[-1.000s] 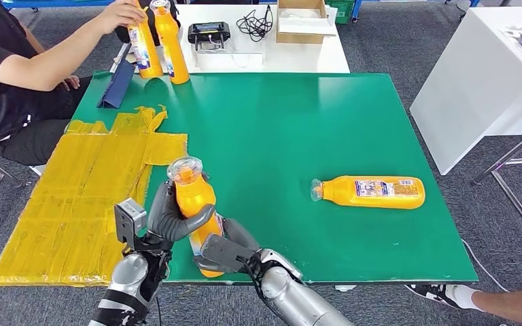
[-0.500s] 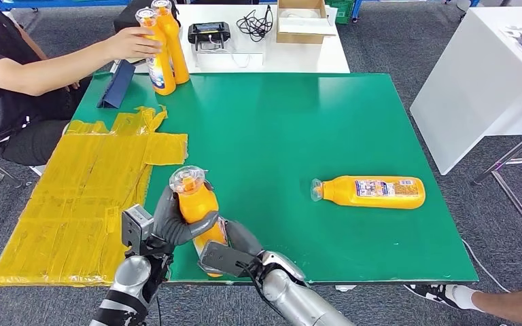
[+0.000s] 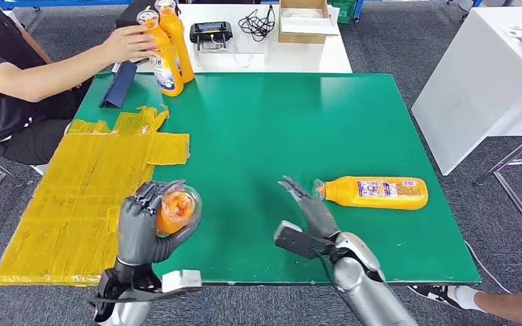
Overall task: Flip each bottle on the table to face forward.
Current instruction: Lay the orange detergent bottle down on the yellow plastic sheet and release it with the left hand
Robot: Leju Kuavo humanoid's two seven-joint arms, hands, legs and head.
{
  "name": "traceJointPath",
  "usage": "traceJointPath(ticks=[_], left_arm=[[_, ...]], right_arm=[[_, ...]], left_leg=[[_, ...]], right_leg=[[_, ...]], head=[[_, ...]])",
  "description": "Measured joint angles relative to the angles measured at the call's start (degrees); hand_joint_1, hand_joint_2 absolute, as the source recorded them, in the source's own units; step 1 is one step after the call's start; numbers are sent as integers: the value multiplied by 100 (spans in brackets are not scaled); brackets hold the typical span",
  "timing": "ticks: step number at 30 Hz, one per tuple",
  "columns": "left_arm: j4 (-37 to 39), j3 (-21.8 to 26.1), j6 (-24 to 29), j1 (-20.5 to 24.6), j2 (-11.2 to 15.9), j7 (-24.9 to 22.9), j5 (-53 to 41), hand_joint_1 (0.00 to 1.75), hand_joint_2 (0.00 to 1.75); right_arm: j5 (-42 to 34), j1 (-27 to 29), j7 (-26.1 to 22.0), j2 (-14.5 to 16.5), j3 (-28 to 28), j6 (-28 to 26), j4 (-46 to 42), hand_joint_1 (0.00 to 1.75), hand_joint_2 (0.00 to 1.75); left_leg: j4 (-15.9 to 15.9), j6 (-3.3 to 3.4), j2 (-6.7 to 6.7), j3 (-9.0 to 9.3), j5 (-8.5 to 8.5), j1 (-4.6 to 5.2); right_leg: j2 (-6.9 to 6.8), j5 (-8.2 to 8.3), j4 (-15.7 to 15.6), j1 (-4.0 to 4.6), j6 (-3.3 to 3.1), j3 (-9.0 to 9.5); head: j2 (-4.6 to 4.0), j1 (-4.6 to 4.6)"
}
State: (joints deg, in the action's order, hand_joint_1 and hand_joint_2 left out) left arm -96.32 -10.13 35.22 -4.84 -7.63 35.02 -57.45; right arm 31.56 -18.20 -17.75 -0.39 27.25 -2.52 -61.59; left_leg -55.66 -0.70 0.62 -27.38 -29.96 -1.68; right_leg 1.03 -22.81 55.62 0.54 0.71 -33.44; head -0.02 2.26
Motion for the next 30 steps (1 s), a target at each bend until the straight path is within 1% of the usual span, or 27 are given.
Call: traceJointPath(ticks=[1, 2, 4, 7, 10, 12, 16, 19, 24, 30], left_arm=[[-48, -60, 239, -64, 2, -159, -511, 175, 175], [-77, -100, 366, -114, 2, -310, -981, 175, 175], [-100, -132, 440, -181, -2, -560, -1701, 175, 175], [-73, -139, 461, -199, 1, -947, -2406, 175, 175], [113, -156, 468, -124, 74, -1489, -2942, 175, 175], [338, -177, 470, -38, 170, -1791, -3095, 175, 175], [791, -203, 470, 124, 334, -2078, -3120, 175, 175], [1405, -242, 468, 375, 511, -2325, -3124, 175, 175], [2628, -196, 469, 876, 732, -2367, -3099, 175, 175], [3486, -138, 479, 1236, 841, -2419, -3070, 175, 175]], right_arm=[[-9, 70, -10, -161, -119, 63, -170, 0, 175], [-17, 124, -9, -320, -230, 117, -322, 0, 175], [-38, 181, 7, -588, -412, 223, -583, 0, 175], [-114, 188, 40, -929, -599, 399, -865, 0, 175], [-211, 129, 58, -1198, -701, 572, -1044, 0, 175], [-256, 63, 73, -1336, -735, 654, -1103, 0, 175], [-302, -50, 82, -1555, -768, 724, -1157, 0, 175], [-311, -177, 26, -1658, -786, 842, -1160, 0, 175], [-383, -552, -26, -1767, -794, 954, -1072, 0, 175], [-422, -797, -11, -1849, -738, 1018, -935, 0, 175]], left_leg=[[0, 2, -4, -2, 0, 4], [0, 4, -7, -5, 0, 8], [0, 7, -7, -8, 1, 12], [0, 12, -8, -6, 3, 13], [0, 15, -11, -6, 6, 13], [0, 17, -11, -6, 8, 13], [0, 18, -12, -4, 10, 13], [0, 18, -11, -6, 11, 13], [-1, 24, -11, -2, 17, 16], [-2, 25, -17, -6, 17, 17]], right_leg=[[-3, -3, 0, -5, 5, 0], [-4, -5, 0, -9, 9, 1], [-4, -4, 0, -13, 10, 1], [-6, -3, 0, -15, 12, 2], [-8, -2, 2, -15, 12, 2], [-8, -2, 5, -15, 12, 1], [-9, -2, 7, -14, 12, 1], [-9, -2, 9, -15, 12, 2], [-10, 0, 10, -17, 13, 2], [-14, 0, 11, -19, 13, 1]], head=[[0, -1], [0, 0], [0, 0], [0, 1], [0, 1], [0, 2], [0, 2], [0, 2], [0, 2], [0, 1]])
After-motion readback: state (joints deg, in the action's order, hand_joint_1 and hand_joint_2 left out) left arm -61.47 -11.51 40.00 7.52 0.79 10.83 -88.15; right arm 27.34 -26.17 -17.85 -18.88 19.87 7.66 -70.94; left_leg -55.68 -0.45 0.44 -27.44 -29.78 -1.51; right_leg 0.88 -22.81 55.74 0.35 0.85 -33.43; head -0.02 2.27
